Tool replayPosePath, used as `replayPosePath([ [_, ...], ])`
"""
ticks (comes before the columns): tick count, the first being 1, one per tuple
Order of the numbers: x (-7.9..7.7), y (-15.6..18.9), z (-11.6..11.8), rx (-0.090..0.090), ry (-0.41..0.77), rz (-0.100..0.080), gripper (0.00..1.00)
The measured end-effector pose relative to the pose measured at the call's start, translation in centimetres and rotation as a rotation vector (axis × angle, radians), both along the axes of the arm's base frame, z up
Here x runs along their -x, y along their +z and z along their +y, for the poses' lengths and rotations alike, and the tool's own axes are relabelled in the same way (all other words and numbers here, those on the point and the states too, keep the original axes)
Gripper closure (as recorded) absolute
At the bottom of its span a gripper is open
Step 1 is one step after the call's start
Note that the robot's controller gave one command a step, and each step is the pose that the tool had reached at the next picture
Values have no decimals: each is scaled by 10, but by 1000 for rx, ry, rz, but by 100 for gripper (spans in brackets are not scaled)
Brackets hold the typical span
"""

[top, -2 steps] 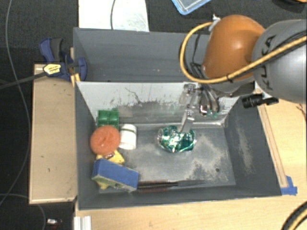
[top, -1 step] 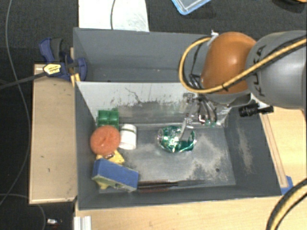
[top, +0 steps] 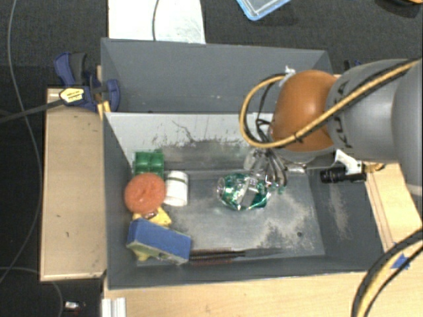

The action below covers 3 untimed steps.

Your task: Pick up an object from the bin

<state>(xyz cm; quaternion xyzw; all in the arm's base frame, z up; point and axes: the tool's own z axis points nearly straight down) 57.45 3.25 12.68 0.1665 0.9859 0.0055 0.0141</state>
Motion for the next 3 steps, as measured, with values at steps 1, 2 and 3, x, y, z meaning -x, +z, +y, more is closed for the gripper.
replayPosePath([
  [1,13,-56,-40,2,9,13,0],
  [2,-5,-56,0,-9,-227,-2,100],
  [3,-5,-56,0,-9,-227,-2,100],
])
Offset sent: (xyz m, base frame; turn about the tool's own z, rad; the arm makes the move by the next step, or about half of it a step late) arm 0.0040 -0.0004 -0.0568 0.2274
